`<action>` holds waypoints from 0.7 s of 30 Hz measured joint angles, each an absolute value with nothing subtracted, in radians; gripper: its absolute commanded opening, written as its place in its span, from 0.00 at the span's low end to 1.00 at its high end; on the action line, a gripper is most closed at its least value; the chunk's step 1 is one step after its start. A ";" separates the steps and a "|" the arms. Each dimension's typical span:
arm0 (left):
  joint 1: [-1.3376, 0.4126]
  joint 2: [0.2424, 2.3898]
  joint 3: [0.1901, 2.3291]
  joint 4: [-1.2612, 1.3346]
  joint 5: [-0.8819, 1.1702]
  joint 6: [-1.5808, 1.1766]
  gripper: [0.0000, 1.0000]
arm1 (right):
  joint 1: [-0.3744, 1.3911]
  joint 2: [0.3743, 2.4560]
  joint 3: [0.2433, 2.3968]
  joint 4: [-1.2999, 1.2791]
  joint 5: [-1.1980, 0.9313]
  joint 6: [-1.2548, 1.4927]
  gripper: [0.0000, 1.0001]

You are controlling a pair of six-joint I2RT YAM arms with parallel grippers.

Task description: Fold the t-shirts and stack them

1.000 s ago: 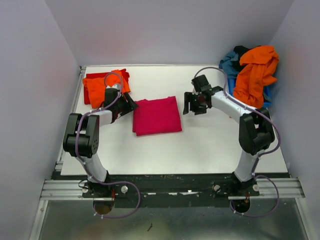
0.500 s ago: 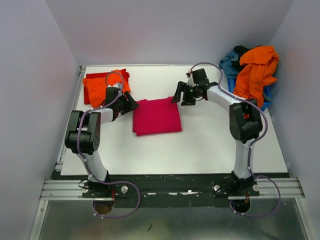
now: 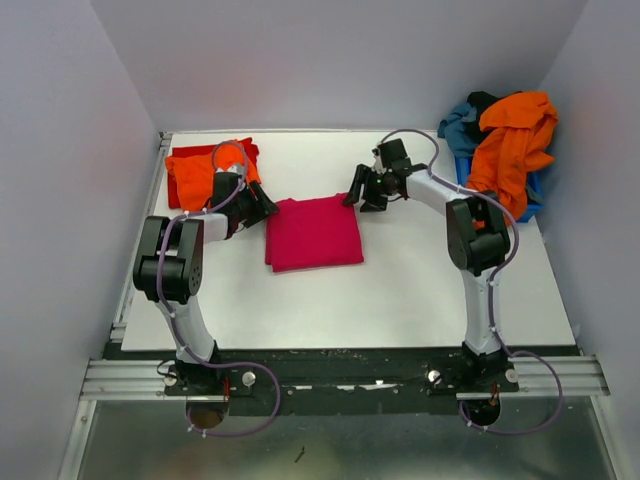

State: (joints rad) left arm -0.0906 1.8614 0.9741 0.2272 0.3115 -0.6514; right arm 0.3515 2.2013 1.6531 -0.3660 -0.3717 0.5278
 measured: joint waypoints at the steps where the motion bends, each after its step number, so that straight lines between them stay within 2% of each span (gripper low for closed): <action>1: -0.091 1.865 0.974 0.231 0.313 -0.654 0.64 | 0.352 2.212 1.660 -0.367 -0.372 0.531 0.67; 8: -0.091 1.875 0.984 0.232 0.319 -0.661 0.63 | 0.352 2.273 1.739 -0.392 -0.386 0.555 0.60; 17: -0.091 1.884 0.993 0.232 0.319 -0.665 0.61 | 0.368 2.280 1.750 -0.405 -0.385 0.569 0.58; 21: -0.091 1.886 0.993 0.234 0.319 -0.667 0.59 | 0.392 2.291 1.765 -0.409 -0.383 0.580 0.50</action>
